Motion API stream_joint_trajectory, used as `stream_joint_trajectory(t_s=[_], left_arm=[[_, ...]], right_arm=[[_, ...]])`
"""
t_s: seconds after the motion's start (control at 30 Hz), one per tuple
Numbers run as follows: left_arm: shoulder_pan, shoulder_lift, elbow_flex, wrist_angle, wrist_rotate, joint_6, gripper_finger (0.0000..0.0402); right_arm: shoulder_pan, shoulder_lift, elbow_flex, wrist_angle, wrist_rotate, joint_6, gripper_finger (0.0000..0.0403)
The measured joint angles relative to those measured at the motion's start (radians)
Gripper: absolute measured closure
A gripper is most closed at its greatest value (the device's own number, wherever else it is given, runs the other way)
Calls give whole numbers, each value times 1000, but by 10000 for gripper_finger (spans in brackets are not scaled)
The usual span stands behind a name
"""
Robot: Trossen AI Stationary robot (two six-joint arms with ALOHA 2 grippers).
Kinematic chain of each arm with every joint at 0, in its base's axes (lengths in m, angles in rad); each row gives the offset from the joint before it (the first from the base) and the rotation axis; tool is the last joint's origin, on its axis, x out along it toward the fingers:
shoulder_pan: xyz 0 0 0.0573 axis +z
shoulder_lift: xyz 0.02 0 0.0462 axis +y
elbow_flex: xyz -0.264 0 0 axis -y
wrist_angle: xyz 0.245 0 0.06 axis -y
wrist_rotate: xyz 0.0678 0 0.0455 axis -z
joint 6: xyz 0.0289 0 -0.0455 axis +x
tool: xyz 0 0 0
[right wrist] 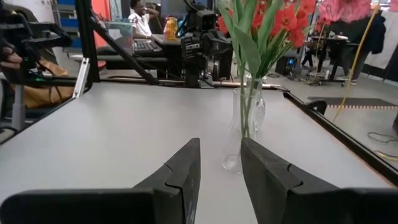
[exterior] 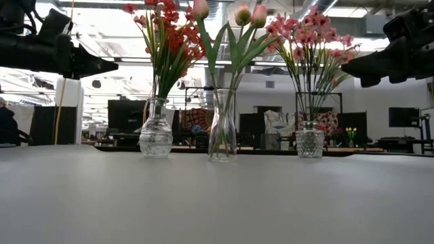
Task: Sort flowers into vase by color
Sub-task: Return to Home Position
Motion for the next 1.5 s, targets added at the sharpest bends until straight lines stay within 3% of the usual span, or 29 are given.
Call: stream_joint_trajectory(t_s=[0.23, 0.77, 1.0, 1.27, 1.5], left_arm=[[0, 23, 0, 0, 0, 34, 402], [0, 254, 0, 0, -9, -64, 401], [0, 225, 0, 2, -38, -57, 401], [0, 118, 0, 2, -40, 13, 401], [0, 17, 0, 2, -40, 68, 401]], right_arm=[[-7, 4, -1, -3, 9, -1, 262], [-20, 135, -3, -10, 30, 48, 262], [-20, 96, -3, -2, 29, 49, 262], [-20, -3, -3, -9, 29, 12, 262], [-20, -1, -3, -11, 28, -1, 262]])
